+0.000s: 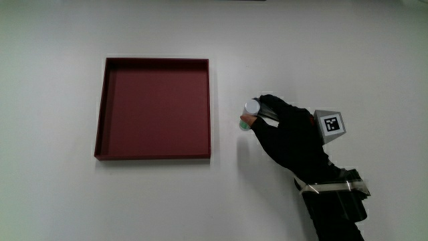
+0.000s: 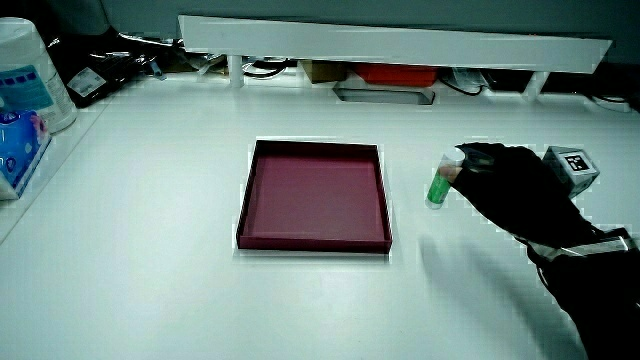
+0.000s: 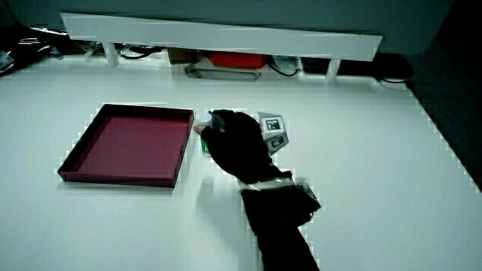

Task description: Place glue stick

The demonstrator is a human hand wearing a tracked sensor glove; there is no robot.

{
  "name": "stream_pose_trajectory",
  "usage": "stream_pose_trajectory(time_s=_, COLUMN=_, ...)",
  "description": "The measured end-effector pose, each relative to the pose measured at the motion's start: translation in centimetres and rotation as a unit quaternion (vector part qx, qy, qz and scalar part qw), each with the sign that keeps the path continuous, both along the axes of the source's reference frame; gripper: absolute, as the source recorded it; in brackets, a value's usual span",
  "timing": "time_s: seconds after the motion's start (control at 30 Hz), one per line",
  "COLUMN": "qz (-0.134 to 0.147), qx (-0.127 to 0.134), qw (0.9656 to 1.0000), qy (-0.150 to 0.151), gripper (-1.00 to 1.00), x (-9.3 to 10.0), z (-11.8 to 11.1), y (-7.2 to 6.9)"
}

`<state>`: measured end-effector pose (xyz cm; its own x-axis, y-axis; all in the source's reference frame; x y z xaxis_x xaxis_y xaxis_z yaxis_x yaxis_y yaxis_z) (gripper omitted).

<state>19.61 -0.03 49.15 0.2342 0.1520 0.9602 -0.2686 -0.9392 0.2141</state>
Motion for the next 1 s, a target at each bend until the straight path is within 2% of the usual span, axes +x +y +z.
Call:
stream_pose_trajectory(time_s=0.03, qz=0.001, qx=-0.001, qw=1.0000, qy=0.008, gripper=0.00, x=0.4, z=0.8, y=0.1)
stream_pose_trajectory(time_s=0.2, qz=0.018, qx=-0.032, qw=0.9993, qy=0.004, gripper=0.00, x=1.0, z=2.4, y=0.7)
stream_pose_trajectory(time_s=0.3, qz=0.020, qx=-0.038, qw=0.9990, qy=0.010, gripper=0.00, x=1.2, z=3.3, y=0.9)
stream_pose_trajectory(time_s=0.4, qz=0.021, qx=-0.041, qw=0.9989, qy=0.001, gripper=0.00, x=1.4, z=3.8, y=1.2)
stream_pose_trajectory(time_s=0.43, qz=0.021, qx=-0.043, qw=0.9988, qy=0.008, gripper=0.00, x=1.5, z=4.1, y=1.2)
stream_pose_trajectory(time_s=0.5, qz=0.028, qx=-0.055, qw=0.9980, qy=-0.011, gripper=0.00, x=1.6, z=4.7, y=1.4)
stream_pose_trajectory(time_s=0.53, qz=0.033, qx=-0.052, qw=0.9980, qy=-0.018, gripper=0.00, x=1.7, z=4.8, y=1.5)
stream_pose_trajectory(time_s=0.7, qz=0.033, qx=-0.054, qw=0.9979, qy=-0.013, gripper=0.00, x=1.9, z=5.2, y=1.6)
stream_pose_trajectory(time_s=0.73, qz=0.037, qx=-0.054, qw=0.9976, qy=-0.021, gripper=0.00, x=1.8, z=4.9, y=1.6)
stream_pose_trajectory(time_s=0.87, qz=0.037, qx=-0.054, qw=0.9977, qy=-0.020, gripper=0.00, x=1.9, z=5.4, y=1.7)
stream_pose_trajectory(time_s=0.93, qz=0.038, qx=-0.059, qw=0.9974, qy=-0.018, gripper=-0.07, x=1.9, z=5.3, y=1.8)
stream_pose_trajectory(time_s=1.0, qz=0.038, qx=-0.051, qw=0.9978, qy=-0.018, gripper=-0.15, x=1.9, z=5.3, y=1.8)
